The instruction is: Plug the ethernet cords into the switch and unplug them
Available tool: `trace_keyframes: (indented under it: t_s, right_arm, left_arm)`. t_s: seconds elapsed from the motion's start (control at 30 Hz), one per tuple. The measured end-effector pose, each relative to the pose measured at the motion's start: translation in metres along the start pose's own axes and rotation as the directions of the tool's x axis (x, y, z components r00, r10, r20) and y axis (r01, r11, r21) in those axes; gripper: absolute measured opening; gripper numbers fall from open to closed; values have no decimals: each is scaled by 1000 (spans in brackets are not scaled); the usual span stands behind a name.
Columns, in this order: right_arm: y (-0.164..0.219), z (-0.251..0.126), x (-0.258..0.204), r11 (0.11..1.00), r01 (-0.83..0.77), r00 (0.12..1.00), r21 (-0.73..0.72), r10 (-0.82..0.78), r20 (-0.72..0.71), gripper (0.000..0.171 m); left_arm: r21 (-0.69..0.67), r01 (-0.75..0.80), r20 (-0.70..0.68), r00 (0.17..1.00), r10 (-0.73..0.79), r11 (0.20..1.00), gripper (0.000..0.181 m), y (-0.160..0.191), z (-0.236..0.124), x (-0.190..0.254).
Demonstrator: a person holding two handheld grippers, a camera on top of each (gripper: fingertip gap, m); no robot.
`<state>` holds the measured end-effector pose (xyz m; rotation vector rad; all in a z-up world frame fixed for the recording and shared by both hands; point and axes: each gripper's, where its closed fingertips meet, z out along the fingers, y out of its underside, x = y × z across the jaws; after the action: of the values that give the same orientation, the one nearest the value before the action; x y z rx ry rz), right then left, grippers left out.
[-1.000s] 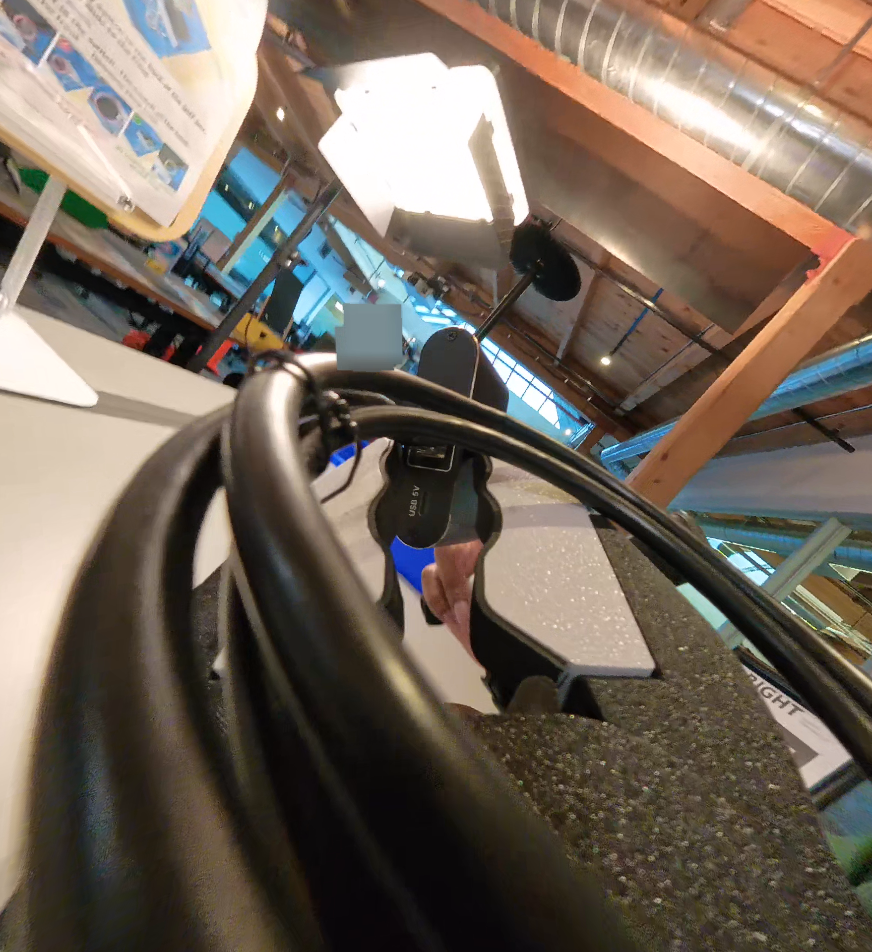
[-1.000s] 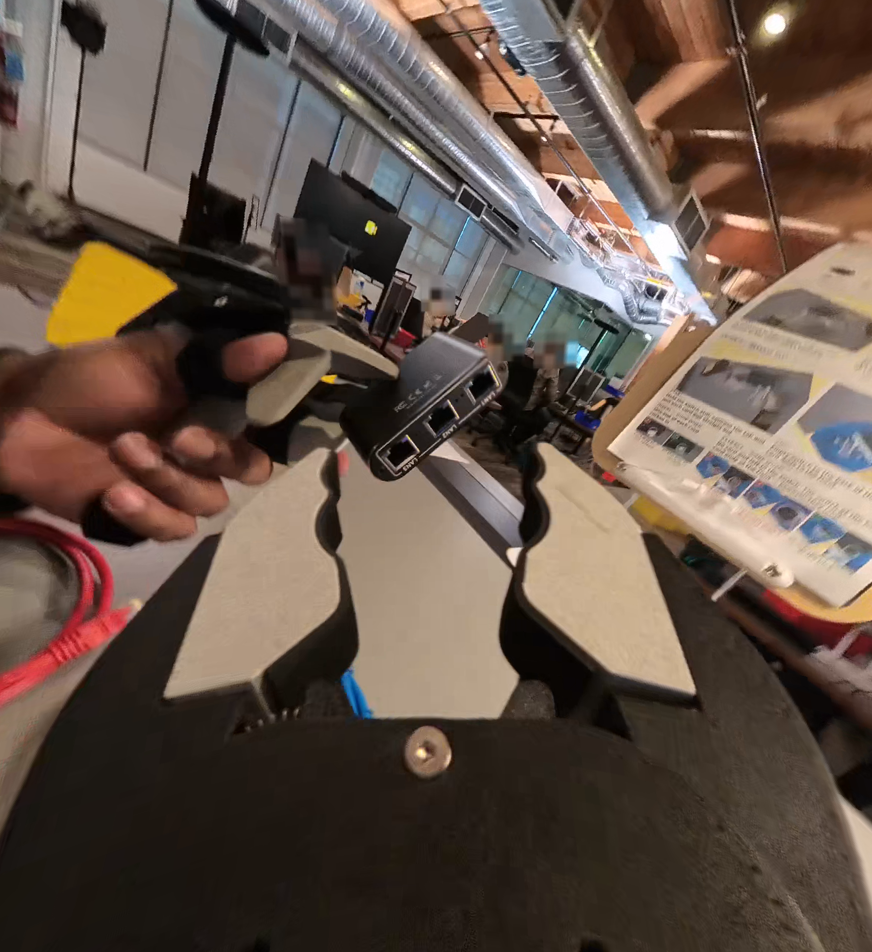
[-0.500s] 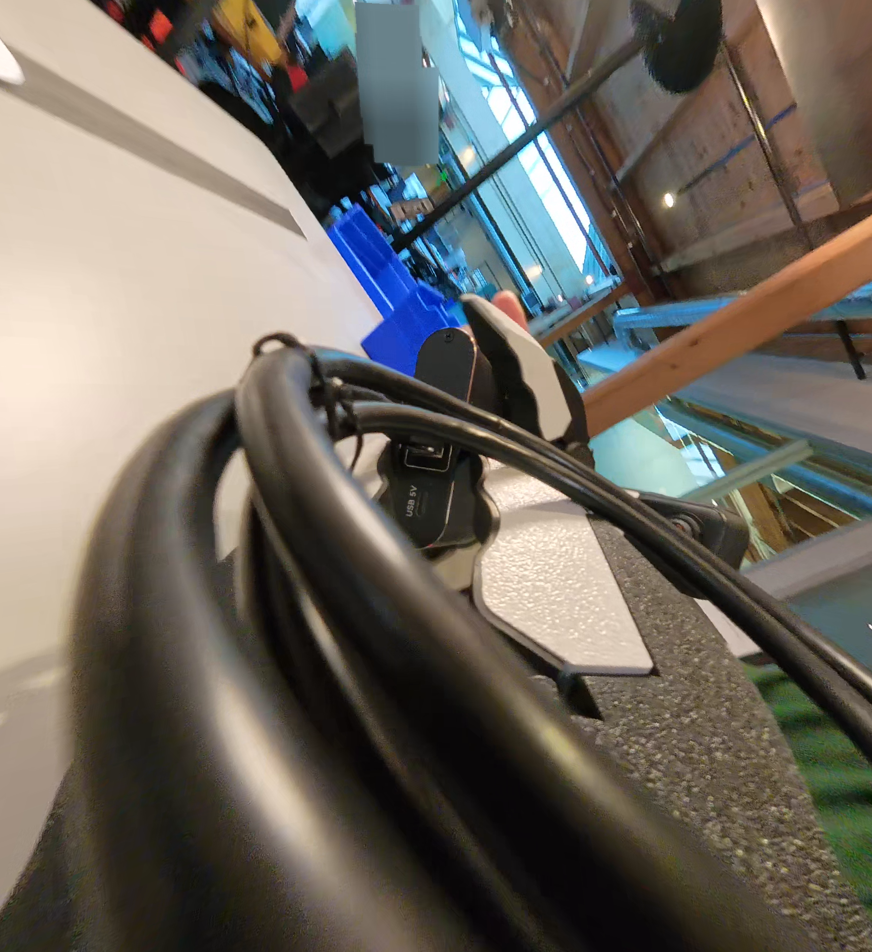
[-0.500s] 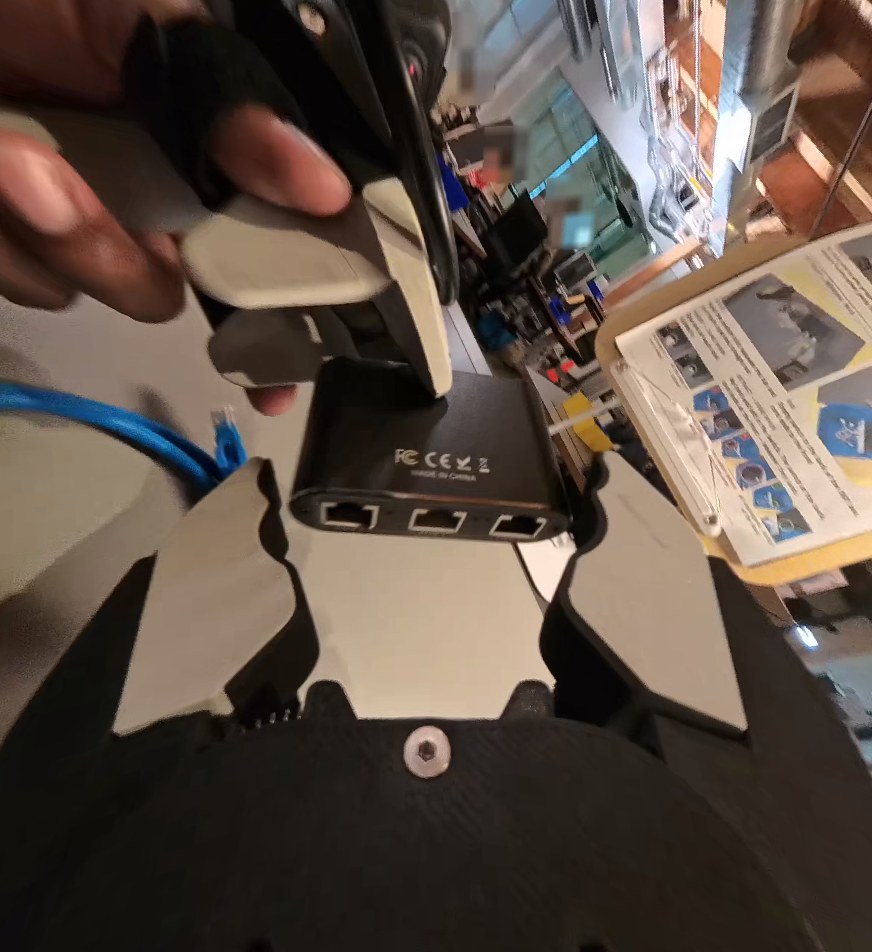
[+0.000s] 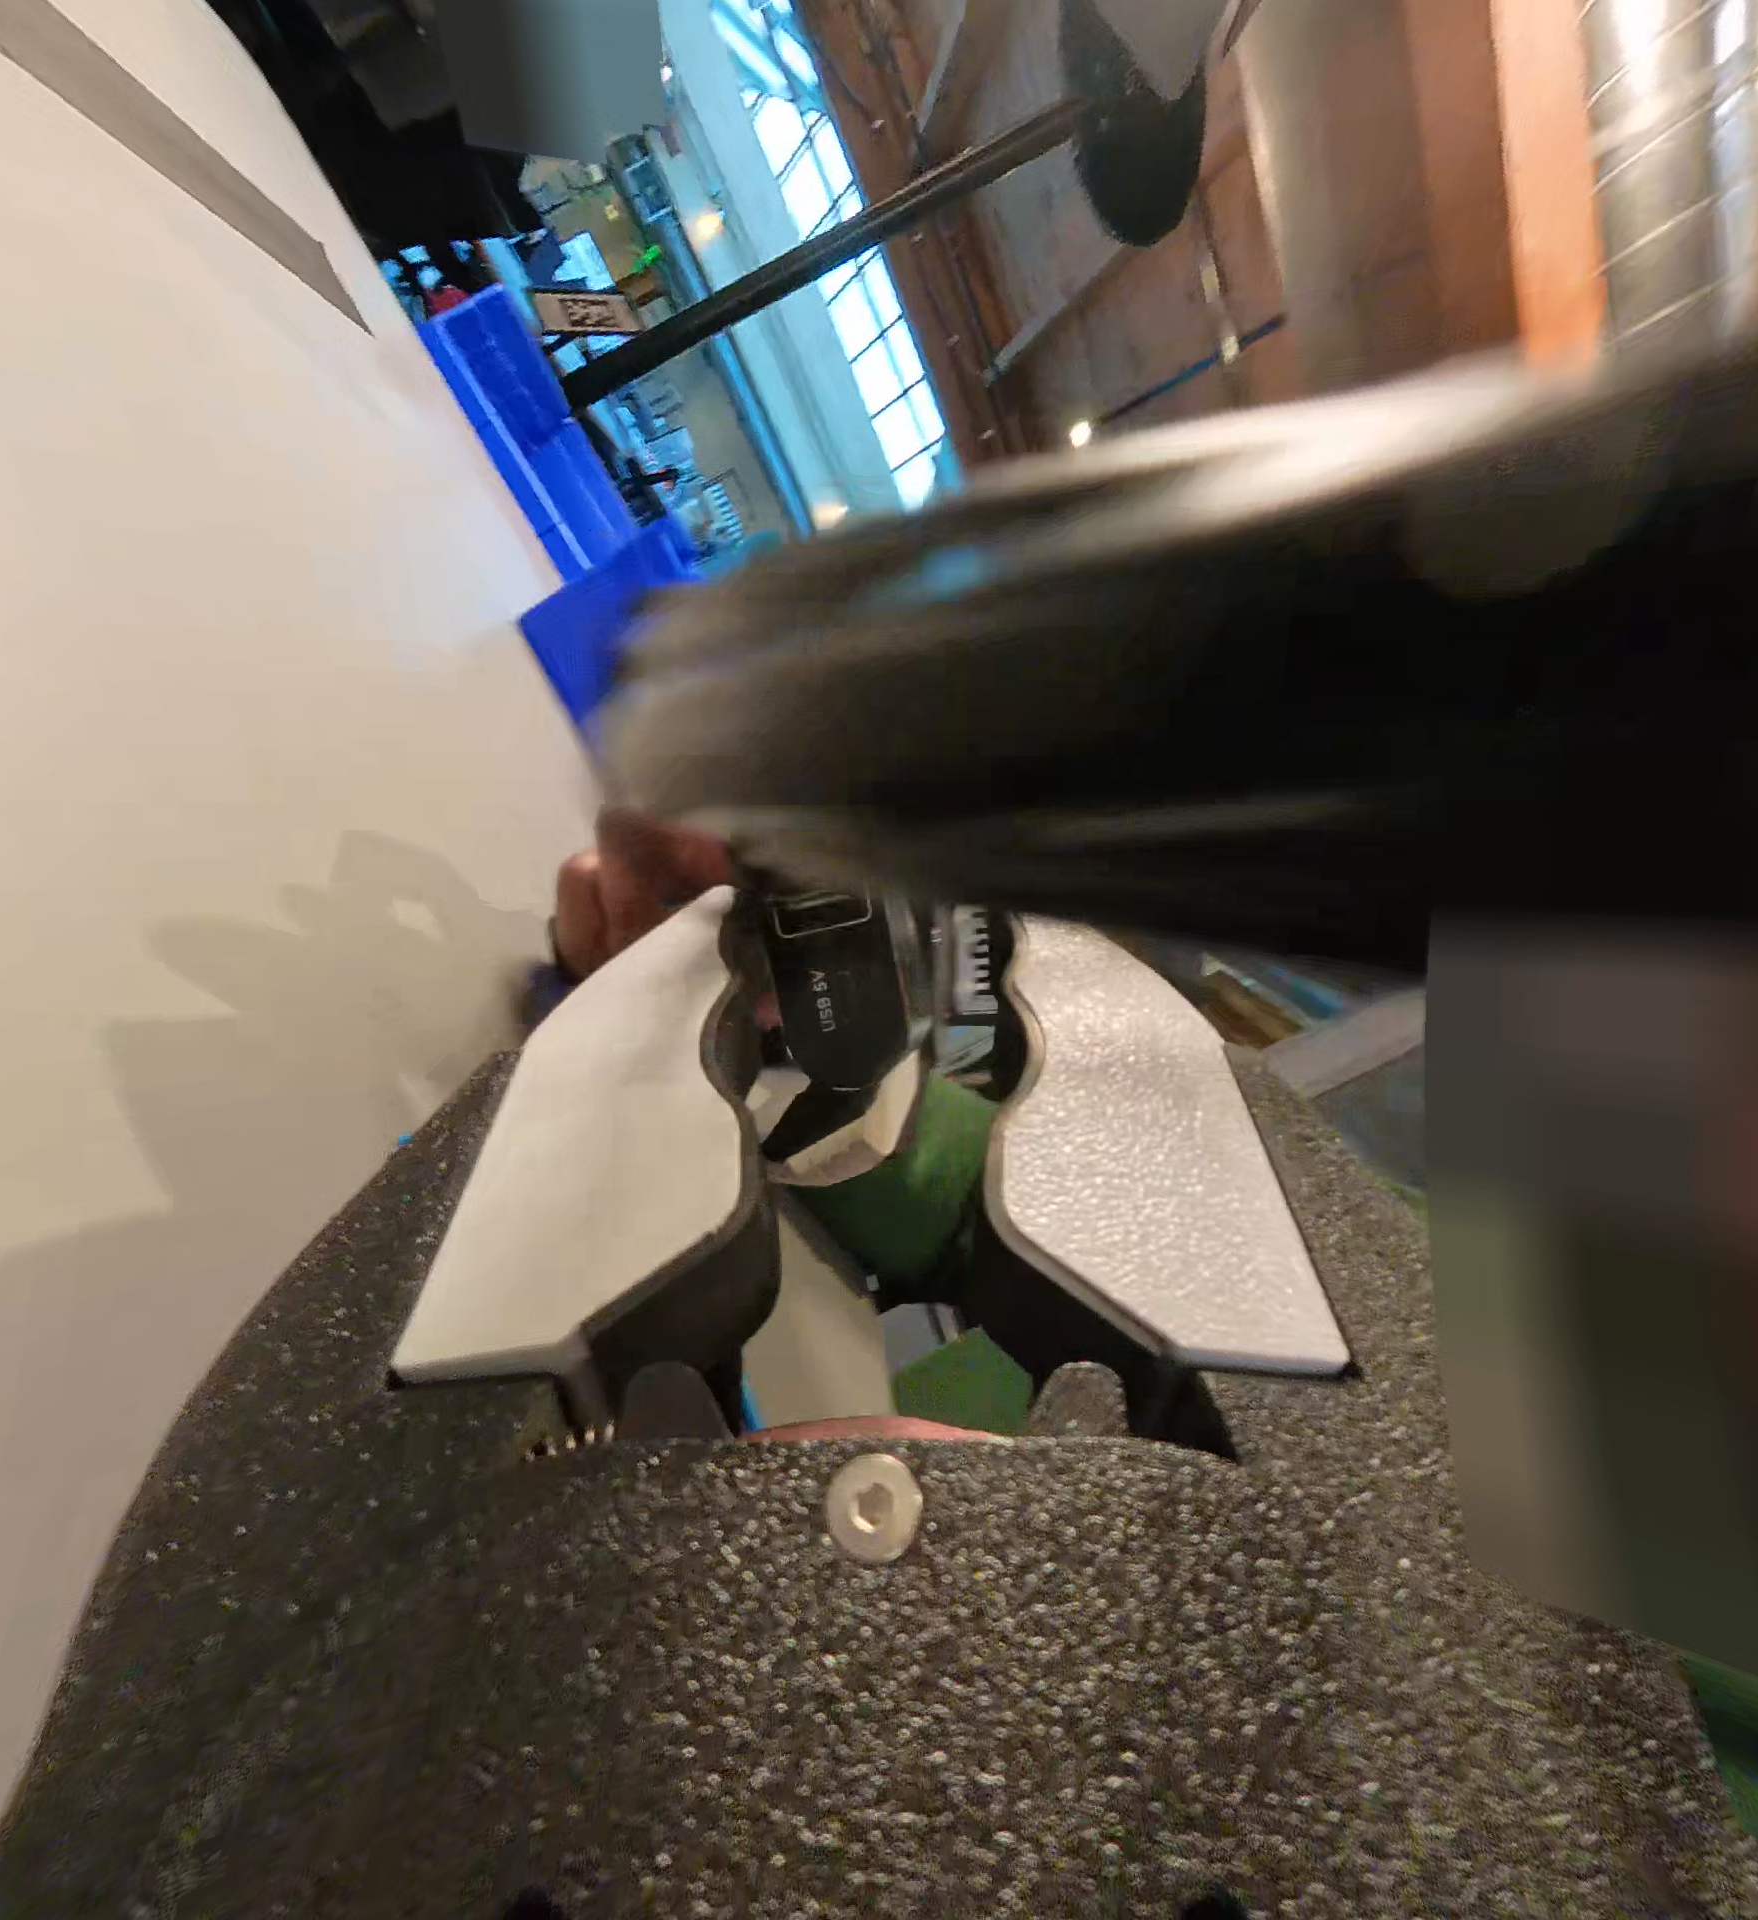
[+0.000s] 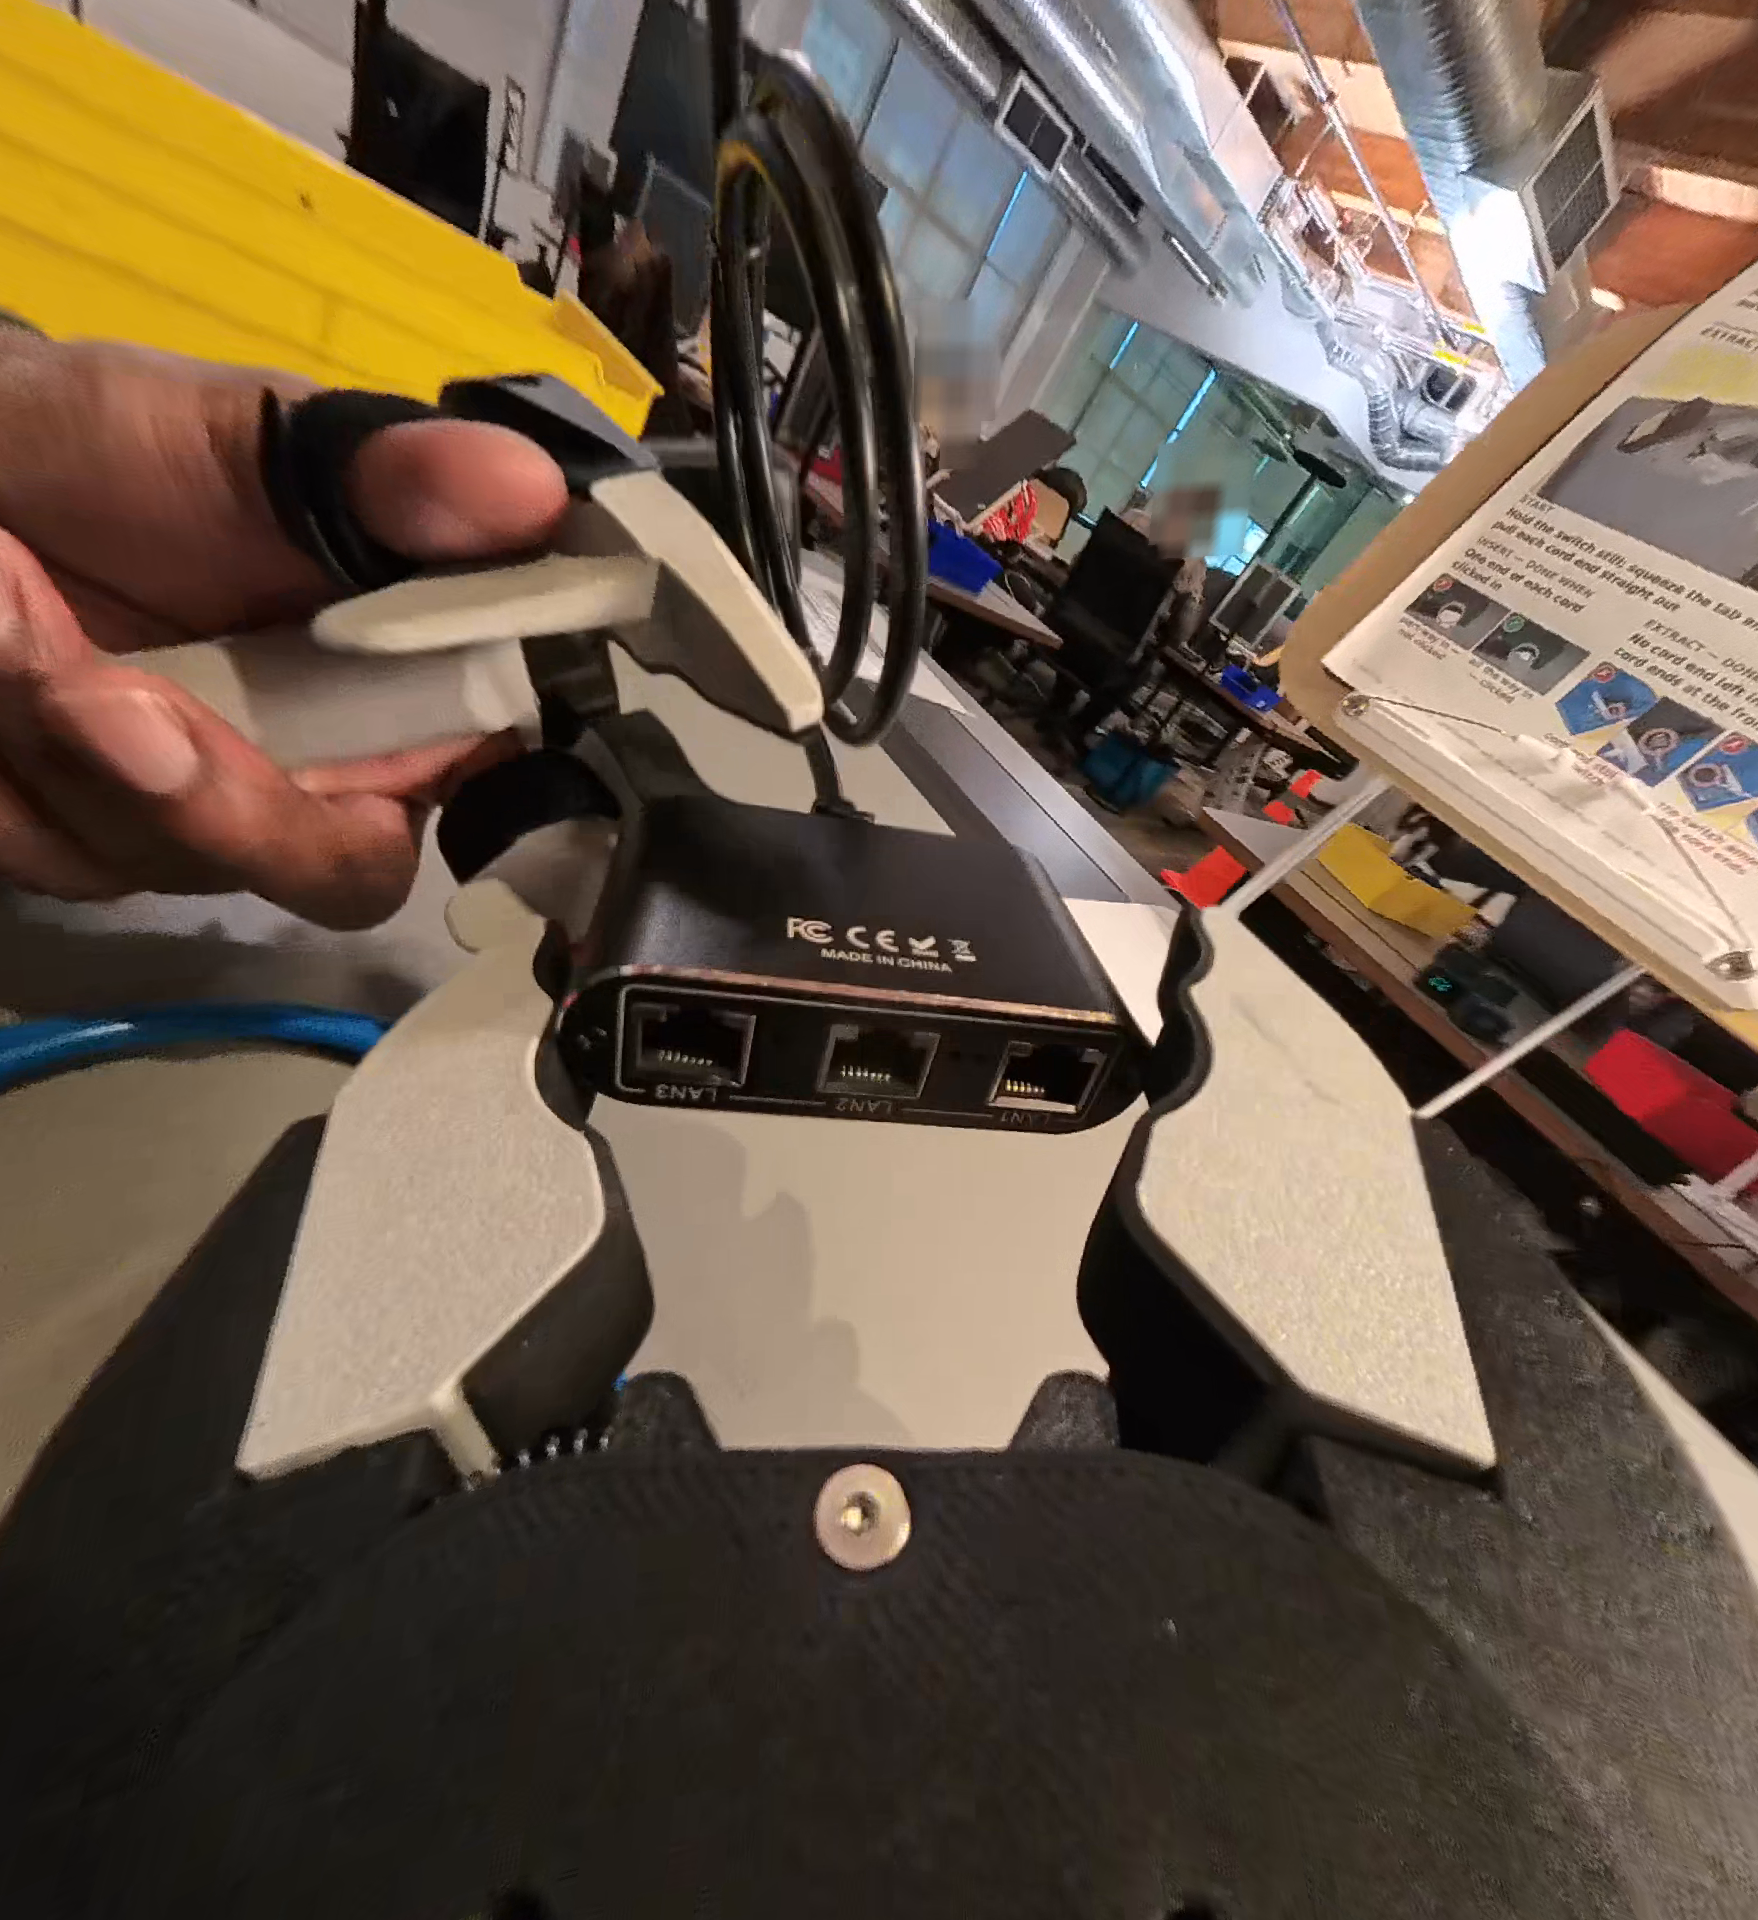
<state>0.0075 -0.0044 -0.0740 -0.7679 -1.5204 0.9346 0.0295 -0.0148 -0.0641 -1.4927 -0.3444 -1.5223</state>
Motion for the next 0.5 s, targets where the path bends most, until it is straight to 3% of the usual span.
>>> trace_keyframes:
  t_s: [0.17,0.43,0.5]
  right_arm:
    - [1,-1,-6,999,-30,998,21,29,51,106]
    - [22,6,-15,984,78,997,-163,-75,23,104]
    - [23,7,-18,978,106,994,-182,-104,19,103]
  left_arm:
    - [33,84,-117,990,-80,996,32,2,3,9]
    - [-33,-96,173,980,100,995,33,5,-1,-25]
    - [-26,-86,190,978,90,996,30,6,-3,-30]
